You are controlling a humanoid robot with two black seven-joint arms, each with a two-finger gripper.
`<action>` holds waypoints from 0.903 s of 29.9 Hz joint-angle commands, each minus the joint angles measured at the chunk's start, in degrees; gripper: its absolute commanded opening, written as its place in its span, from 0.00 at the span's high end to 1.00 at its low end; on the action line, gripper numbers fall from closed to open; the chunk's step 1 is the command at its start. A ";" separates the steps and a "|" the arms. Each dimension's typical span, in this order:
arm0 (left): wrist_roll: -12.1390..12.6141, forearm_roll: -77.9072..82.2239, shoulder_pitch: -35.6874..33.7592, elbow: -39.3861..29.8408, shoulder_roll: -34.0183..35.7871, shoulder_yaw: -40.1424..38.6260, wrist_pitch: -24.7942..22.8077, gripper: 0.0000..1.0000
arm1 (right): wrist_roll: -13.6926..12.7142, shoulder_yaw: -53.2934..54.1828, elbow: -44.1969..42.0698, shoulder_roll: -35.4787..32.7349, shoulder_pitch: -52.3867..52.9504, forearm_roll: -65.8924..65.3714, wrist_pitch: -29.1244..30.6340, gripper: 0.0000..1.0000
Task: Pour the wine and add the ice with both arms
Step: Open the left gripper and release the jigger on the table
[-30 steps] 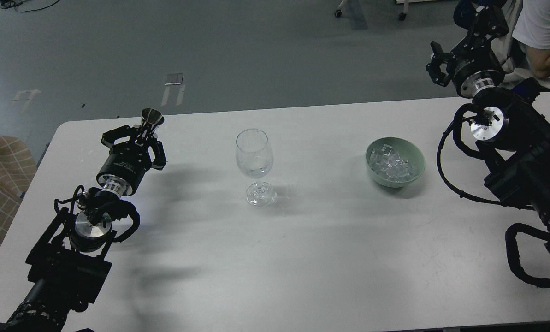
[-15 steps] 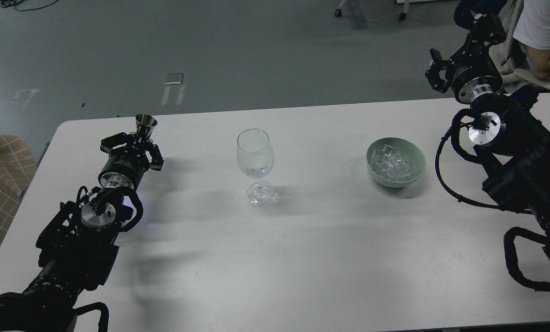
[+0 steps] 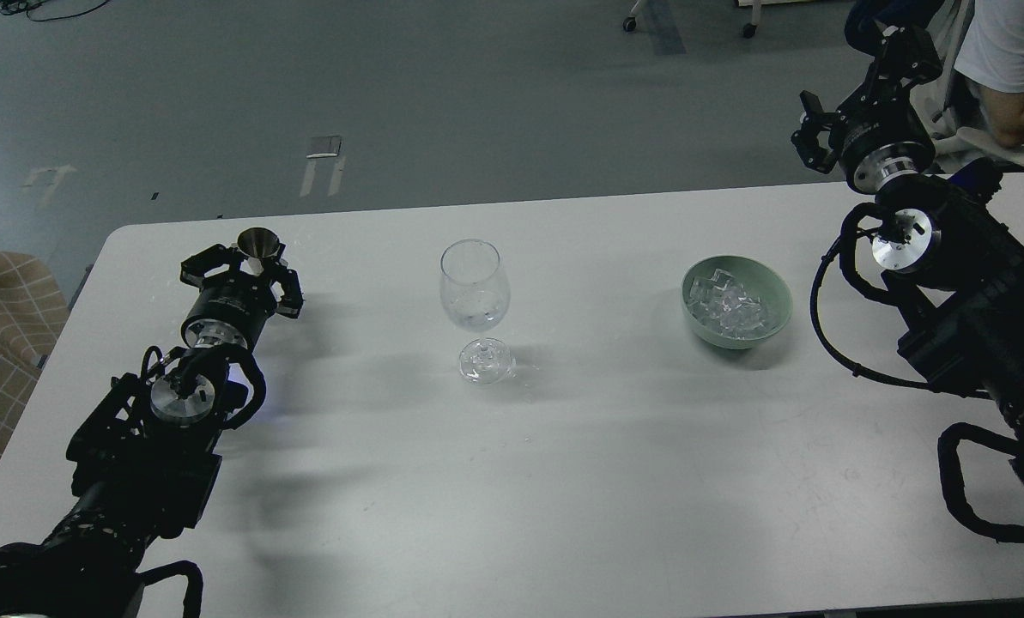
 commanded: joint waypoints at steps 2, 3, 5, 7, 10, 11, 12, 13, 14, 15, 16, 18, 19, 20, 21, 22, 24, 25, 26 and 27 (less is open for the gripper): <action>0.08 0.00 0.00 0.00 0.01 0.08 -0.08 0.53 | 0.00 0.00 0.00 -0.17 0.00 0.00 0.00 0.00; 0.08 0.00 -0.09 0.00 0.01 0.08 -0.08 0.51 | 0.00 0.00 0.00 -0.09 0.00 0.00 0.00 0.00; 0.08 0.00 -0.09 0.00 0.01 0.08 0.01 0.41 | 0.00 0.00 0.00 -0.17 0.00 0.00 0.00 0.00; 0.08 0.00 -0.09 0.00 0.01 0.08 0.01 0.38 | 0.00 0.00 0.00 -0.09 0.00 0.00 0.00 0.00; 0.08 0.00 -0.09 0.00 0.01 -0.01 0.01 0.38 | 0.00 0.00 0.08 -0.09 0.08 0.00 0.00 0.00; 0.08 0.00 -0.09 0.00 0.01 0.08 0.01 0.38 | 0.00 0.00 0.08 -0.09 0.08 0.00 0.00 0.00; 0.16 0.00 -0.09 0.00 0.01 0.08 0.01 0.38 | 0.00 0.09 0.08 -0.26 0.26 0.00 0.00 0.00; 0.16 0.00 -0.09 0.00 0.09 0.08 0.01 0.37 | -0.09 0.09 0.08 -0.35 0.43 0.00 0.00 0.00; 0.16 0.00 -0.09 0.00 0.09 0.08 0.01 0.37 | 0.00 0.09 0.08 -0.44 0.44 0.00 0.09 0.00; 0.16 0.00 -0.09 0.00 0.18 0.08 0.01 0.36 | 0.00 0.00 0.08 -0.44 0.44 0.09 0.09 0.00; 0.16 0.00 -0.18 0.00 0.18 0.08 0.01 0.35 | 0.00 0.00 0.08 -0.44 0.52 0.09 0.09 0.00; 0.25 0.00 -0.53 -0.26 0.10 0.08 0.01 0.34 | 0.00 0.00 0.08 -0.53 0.26 0.09 0.09 0.00; 0.25 0.09 -0.71 -0.61 0.09 0.08 0.01 0.32 | 0.00 0.00 0.17 -0.44 0.17 0.09 0.09 0.00; 0.25 0.09 -0.71 -0.70 0.09 0.08 -0.08 0.30 | 0.00 0.00 0.26 -0.44 0.09 0.09 0.09 0.00; 0.25 0.09 -0.88 -0.96 0.09 0.17 -0.17 0.24 | 0.00 -0.08 0.26 -0.44 0.08 0.09 0.09 0.00; 0.25 0.09 -1.14 -1.32 0.09 0.26 -0.17 0.22 | 0.00 -0.09 0.26 -0.44 0.08 0.09 0.17 0.00; 0.34 0.09 -1.67 -2.37 0.53 0.34 -0.17 0.20 | 0.00 -0.09 0.26 -0.44 0.08 0.09 0.18 0.00; 0.34 0.09 -1.67 -2.55 0.53 0.43 -0.17 0.19 | 0.00 -0.09 0.26 -0.44 0.08 0.09 0.18 0.00; 0.43 0.09 -1.76 -3.07 0.62 0.43 -0.08 0.17 | 0.00 0.00 0.26 -0.44 0.08 0.09 0.18 0.00; 0.34 0.18 -1.85 -3.60 0.62 0.43 0.01 0.17 | 0.00 0.09 0.26 -0.44 0.08 0.09 0.18 0.00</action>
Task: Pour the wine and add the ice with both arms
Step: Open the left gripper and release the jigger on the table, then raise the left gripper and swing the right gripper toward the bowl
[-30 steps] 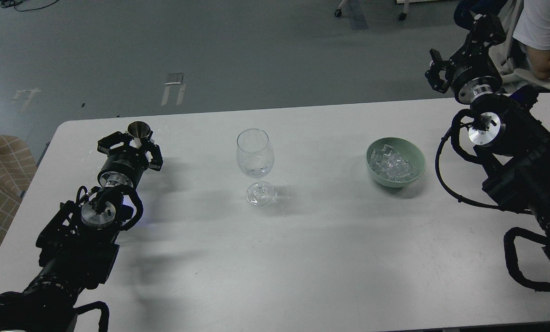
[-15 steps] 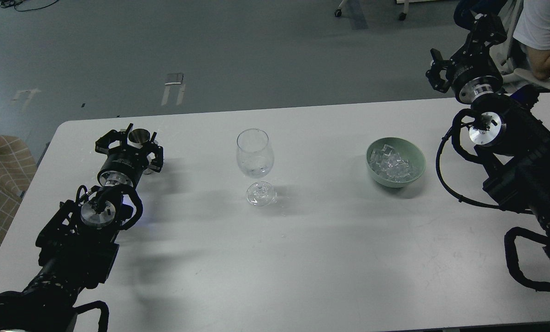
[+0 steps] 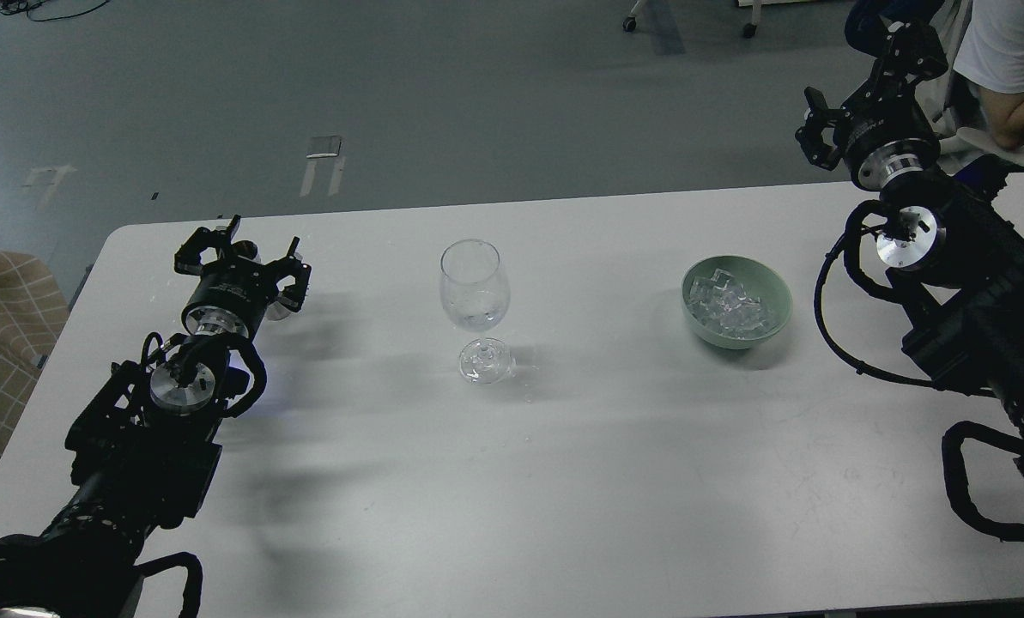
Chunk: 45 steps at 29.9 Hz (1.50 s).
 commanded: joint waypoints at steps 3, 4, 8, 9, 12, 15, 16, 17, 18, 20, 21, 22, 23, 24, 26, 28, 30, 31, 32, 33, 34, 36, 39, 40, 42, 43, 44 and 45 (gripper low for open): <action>0.19 0.00 -0.25 -3.40 0.70 0.07 0.33 0.16 | 0.00 0.17 0.09 0.03 -0.01 -0.01 0.00 0.00; 0.19 0.09 -0.25 -4.11 0.88 0.07 0.50 0.16 | 0.00 0.17 0.09 0.03 -0.01 0.08 0.00 0.00; 0.27 0.18 -0.16 -8.94 1.85 0.24 3.48 0.13 | 0.00 0.17 0.00 -0.06 0.08 -0.01 0.00 0.00; 0.36 0.18 -0.16 -9.47 1.94 0.24 3.75 0.13 | 0.00 0.17 0.00 -0.06 -0.01 -0.01 0.00 0.00; 0.54 0.18 -0.16 -12.37 2.64 0.33 4.28 0.13 | 0.00 0.17 0.09 -0.06 -0.01 0.08 0.17 0.00; 0.54 0.18 -0.16 -15.89 3.43 0.42 4.99 0.13 | 0.00 0.25 0.44 -0.15 -0.01 0.08 0.43 0.00; 0.54 0.18 -0.16 -17.46 3.87 0.42 5.16 0.09 | 0.00 0.25 0.79 -0.15 0.07 0.08 0.43 0.00; 0.54 0.26 -0.25 -18.60 4.65 0.50 5.07 0.05 | 0.00 0.25 1.84 -0.23 0.08 0.08 0.43 0.00; 0.54 0.35 -0.25 -19.05 5.01 0.51 4.81 0.04 | 0.00 0.25 2.55 -0.50 0.08 0.08 0.43 0.00; 0.62 0.35 -0.86 -19.58 5.98 0.59 4.64 0.03 | 0.00 0.25 5.96 -1.81 0.08 0.08 0.43 0.00; 0.63 0.35 -1.22 -19.58 6.07 0.59 4.63 0.03 | 0.00 0.25 6.68 -1.99 0.08 0.08 0.43 0.00; 0.63 0.35 -1.57 -19.67 6.16 0.68 4.72 0.03 | 0.00 0.25 7.29 -2.08 0.08 0.08 0.43 0.00; 0.63 0.53 -2.01 -19.67 6.16 0.68 4.98 0.03 | 0.00 0.25 8.17 -2.34 0.08 0.08 0.43 0.00; 0.63 0.70 -2.18 -19.67 6.24 0.68 5.16 0.03 | 0.00 0.25 8.44 -2.52 0.16 -0.01 0.43 0.00; 0.45 0.88 -3.32 -19.67 6.59 0.68 5.25 0.03 | 0.00 0.17 8.53 -3.04 0.16 -0.01 0.26 0.00; 0.19 0.88 -3.59 -19.67 6.59 0.68 5.34 0.03 | 0.00 0.25 8.62 -3.75 0.16 -0.01 0.08 0.00; -0.16 0.88 -3.77 -19.67 6.60 0.59 5.16 0.03 | 0.00 0.08 9.14 -5.15 -0.01 -0.10 0.08 0.00; 0.10 0.71 -3.94 -19.58 6.60 0.25 5.07 0.03 | -0.08 -0.27 9.75 -6.37 -0.01 -0.18 0.08 0.00; 0.36 0.53 -4.12 -19.58 6.68 0.24 4.99 0.04 | -0.08 -0.36 10.20 -7.08 -0.01 -0.18 0.17 0.00; 0.88 0.53 -4.90 -19.58 7.12 0.50 4.46 0.04 | -0.08 -0.71 11.16 -8.92 -0.01 -0.27 0.17 0.00; 1.24 0.88 -5.78 -19.49 7.38 0.68 4.46 0.04 | -0.17 -1.15 11.86 -10.68 -0.01 -0.45 0.26 0.00; 1.59 0.97 -6.14 -19.41 7.47 0.77 4.11 0.04 | -0.17 -2.11 12.39 -12.43 0.42 -0.53 0.43 0.00; 0.89 1.14 -6.06 -18.79 6.52 0.77 4.19 0.05 | -0.17 -7.02 12.66 -16.48 2.00 -0.89 0.52 0.00; 0.80 1.14 -5.88 -18.88 6.33 0.77 4.28 0.05 | -0.17 -9.65 12.66 -17.97 3.14 -1.06 0.52 0.00; 0.80 1.23 -5.79 -18.88 6.24 0.86 4.28 0.05 | -0.08 -12.81 12.66 -19.38 4.11 -1.32 0.61 0.00; 0.71 1.23 -5.79 -18.97 6.24 0.86 4.20 0.05 | -0.08 -16.41 12.66 -20.53 5.34 -2.28 0.52 0.00; 0.71 1.32 -5.79 -18.88 6.16 0.86 4.19 0.05 | -0.08 -18.36 12.66 -21.06 6.05 -3.08 0.52 0.00; 0.71 1.32 -5.88 -18.97 6.16 0.86 3.76 0.05 | 0.00 -21.86 12.66 -21.67 7.44 -5.17 0.52 0.00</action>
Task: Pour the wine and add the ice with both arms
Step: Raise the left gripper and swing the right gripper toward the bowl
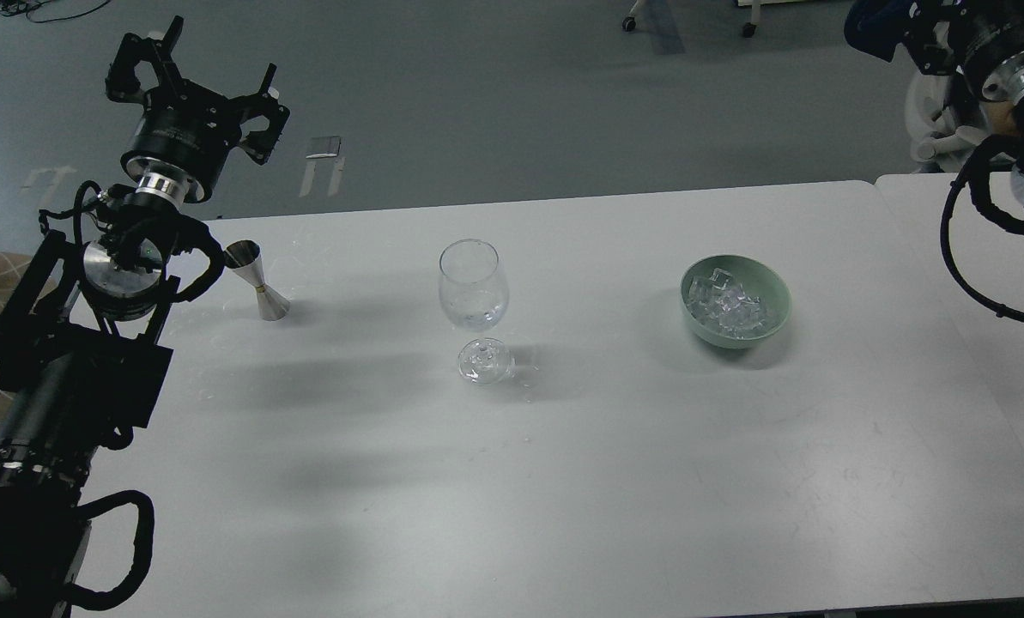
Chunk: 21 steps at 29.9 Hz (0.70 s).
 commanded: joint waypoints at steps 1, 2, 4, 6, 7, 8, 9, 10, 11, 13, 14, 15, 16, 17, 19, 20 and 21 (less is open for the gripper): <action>-0.07 0.11 -0.03 -0.07 -0.14 0.03 -0.54 0.05 | 0.17 -9.25 -0.03 -2.35 3.49 -4.71 -0.03 0.00; -0.07 0.11 -0.03 -0.25 -0.23 0.03 -0.63 0.04 | 0.17 -10.83 -0.03 -2.44 4.10 -6.38 -0.03 0.00; 0.11 0.11 0.05 -0.77 -0.75 0.11 -0.80 0.04 | 0.26 -14.96 -0.03 -2.61 6.29 -14.18 -0.03 0.00; 0.11 0.46 -0.03 -0.77 -0.84 0.11 -1.06 0.04 | 0.26 -16.55 0.58 -2.70 7.27 -20.59 -0.03 0.00; 0.11 0.46 -0.12 -0.77 -0.75 0.37 -1.15 0.04 | 0.26 -17.25 1.19 -2.88 7.45 -22.90 0.06 0.00; 0.02 0.46 -0.29 -0.77 -0.67 1.33 -1.42 0.05 | 0.26 -18.91 3.46 -3.92 7.88 -28.32 0.06 0.00; 0.02 0.46 -0.38 -0.77 -0.58 1.95 -1.42 0.05 | 0.26 -19.71 4.79 -4.89 8.06 -31.33 0.06 0.00; -0.07 0.46 -0.38 -0.77 -0.58 2.66 -1.51 0.05 | 0.26 -20.50 6.19 -6.03 8.24 -34.40 0.06 0.00; -0.07 0.46 -0.47 -0.77 -0.14 3.71 -1.68 0.05 | 0.17 -21.99 9.16 -8.39 8.67 -40.61 0.14 0.00; -0.07 0.46 -0.47 -0.69 0.13 4.59 -1.59 0.05 | 0.26 -24.98 12.70 -10.87 9.29 -48.74 0.49 0.00; -0.07 0.81 -0.47 -0.69 0.21 4.68 -1.51 0.05 | 0.26 -27.17 13.84 -11.40 9.81 -52.94 0.50 0.00; -0.07 1.07 -0.47 -0.69 0.21 4.68 -1.51 0.05 | 0.26 -28.41 14.29 -11.40 10.17 -54.46 0.67 0.00; -0.07 1.51 -0.39 -0.69 0.21 4.68 -1.51 0.05 | 0.43 -29.64 14.64 -11.49 10.52 -55.78 0.85 0.00; -0.07 2.56 -0.30 -0.60 0.21 4.68 -1.51 0.05 | 0.96 -32.35 15.69 -11.49 10.96 -57.79 1.54 0.00; 0.02 2.92 -0.21 -0.51 0.21 4.68 -1.24 0.04 | 1.14 -36.83 17.97 -11.67 11.31 -59.47 2.07 0.00; 0.02 2.92 -0.12 -0.34 0.13 4.68 -1.24 0.04 | 1.14 -39.82 19.12 -11.67 11.40 -59.92 2.08 0.00; 0.02 2.92 -0.12 -0.33 0.13 4.60 -1.24 0.04 | 1.05 -41.33 19.56 -11.67 11.40 -60.10 2.08 0.00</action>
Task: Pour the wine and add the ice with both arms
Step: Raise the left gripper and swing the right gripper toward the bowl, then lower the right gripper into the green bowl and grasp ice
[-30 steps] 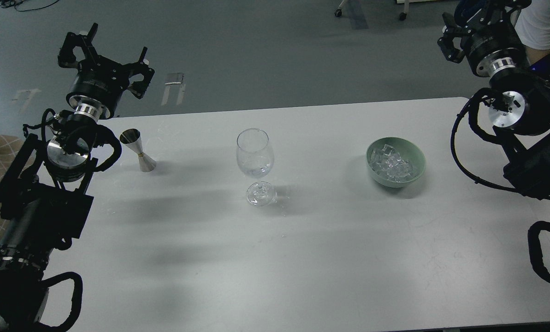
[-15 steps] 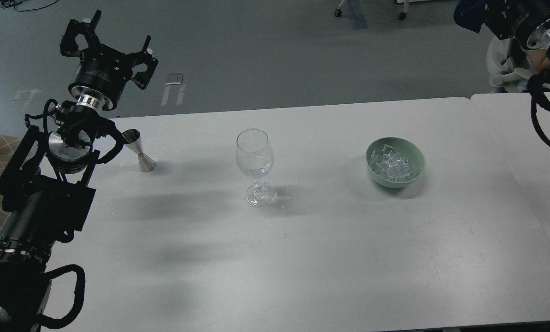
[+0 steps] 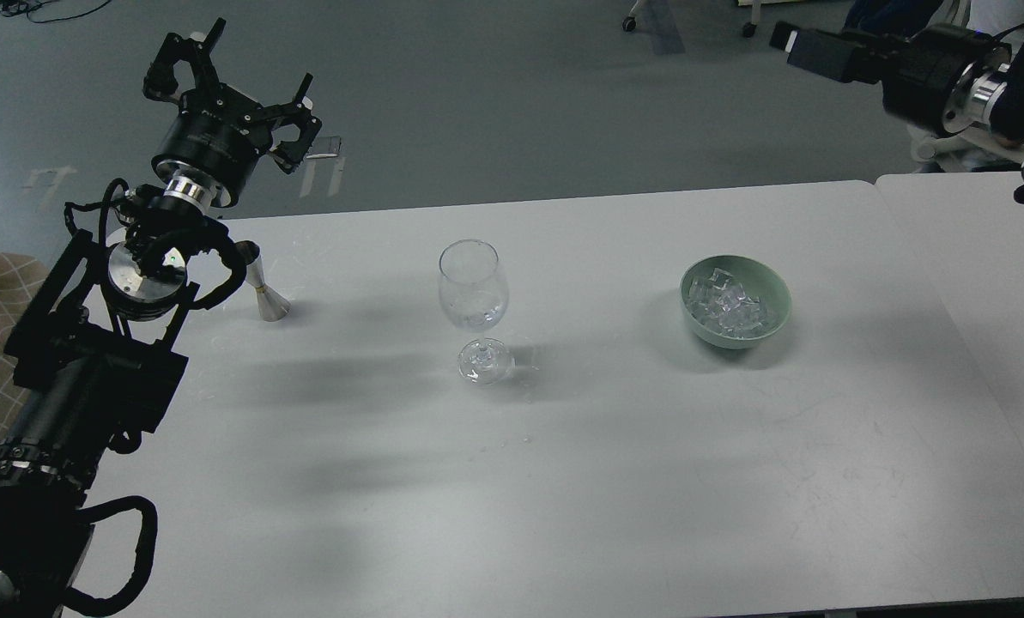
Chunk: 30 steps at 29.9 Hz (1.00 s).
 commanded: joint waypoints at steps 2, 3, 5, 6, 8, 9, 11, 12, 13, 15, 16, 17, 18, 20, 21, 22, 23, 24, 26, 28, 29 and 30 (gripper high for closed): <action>0.16 0.28 0.25 0.20 -0.34 0.01 0.04 0.04 | 0.05 -9.84 2.77 -0.01 0.18 -1.88 0.30 0.00; 0.16 0.28 0.16 0.20 -0.34 0.01 -0.05 0.04 | -0.04 -10.91 2.77 0.16 0.00 -1.89 0.30 0.00; 0.16 0.28 0.16 0.20 -0.42 -0.08 -0.14 0.04 | -0.74 -14.34 2.51 0.51 -0.87 -2.15 0.30 0.00; 0.16 0.28 0.16 0.20 -0.43 -0.08 -0.23 0.04 | -1.00 -14.96 2.33 0.60 -1.22 -2.15 0.21 0.00; 0.08 0.28 0.34 0.20 -0.43 -0.08 -0.23 0.04 | -1.88 -15.75 2.07 1.30 -3.06 -2.67 -0.05 0.00; 0.08 0.28 0.43 0.20 -0.51 -0.08 -0.23 0.04 | -1.97 -15.76 2.07 1.65 -3.68 -2.85 -0.23 0.00; -0.01 0.28 0.69 0.20 -0.86 -0.16 -0.23 0.04 | -2.06 -15.76 2.15 2.71 -4.57 -3.03 -0.49 0.00; -0.01 0.28 0.78 0.20 -0.87 -0.16 -0.23 0.04 | -2.06 -15.76 2.07 2.89 -4.65 -3.11 -0.49 0.01; -0.01 0.28 0.78 0.20 -0.95 -0.08 -0.23 0.04 | -1.97 -16.02 1.89 3.06 -4.83 -3.29 -0.67 0.02; -0.10 0.19 0.95 0.20 -1.04 -0.08 -0.23 0.04 | -1.97 -16.02 1.89 3.06 -5.36 -3.73 -1.28 0.04; -0.10 0.19 1.04 0.29 -1.04 -0.08 -0.23 0.04 | -1.80 -16.02 1.89 3.06 -6.14 -4.25 -2.33 0.08; -0.10 0.19 1.04 0.37 -1.04 -0.08 -0.23 0.04 | -1.80 -16.02 1.89 3.06 -6.67 -4.61 -2.86 0.10; -0.10 0.19 1.22 0.38 -1.04 -0.08 -0.23 0.04 | -1.80 -16.02 1.80 3.06 -7.37 -5.48 -4.17 0.16; -0.10 0.11 1.22 0.38 -1.04 -0.16 -0.31 0.04 | -1.88 -16.02 1.80 3.15 -7.99 -6.28 -5.67 0.25; -0.01 0.11 1.22 0.38 -1.04 -0.25 -0.31 0.04 | -1.88 -16.02 1.72 3.33 -8.08 -6.37 -6.03 0.28; -0.10 0.11 1.22 0.38 -0.95 -0.25 -0.31 0.04 | -1.88 -16.02 1.37 3.76 -8.34 -6.37 -6.29 0.35; -0.01 0.11 1.22 0.38 -0.95 -0.25 -0.31 0.04 | -1.88 -16.02 0.84 3.94 -8.52 -6.37 -6.29 0.36; -0.10 0.11 1.22 0.38 -0.95 -0.34 -0.31 0.04 | -2.06 -16.02 -0.12 4.73 -8.61 -6.11 -6.29 0.37; -0.01 0.11 1.22 0.38 -1.04 -0.34 -0.23 0.04 | -2.32 -15.76 -1.01 5.96 -8.70 -6.02 -6.38 0.38; -0.10 0.02 1.31 0.46 -1.04 -0.08 -0.23 0.04 | -2.32 -15.76 -2.32 6.92 -8.70 -6.10 -6.56 0.38; -0.10 -0.07 1.31 0.55 -1.13 -0.08 -0.23 0.04 | -2.32 -15.76 -2.76 7.28 -8.70 -6.10 -6.64 0.39; -0.10 -0.07 1.57 0.64 -1.22 -0.08 -0.23 0.03 | -2.24 -15.76 -3.38 7.80 -8.79 -6.10 -6.82 0.39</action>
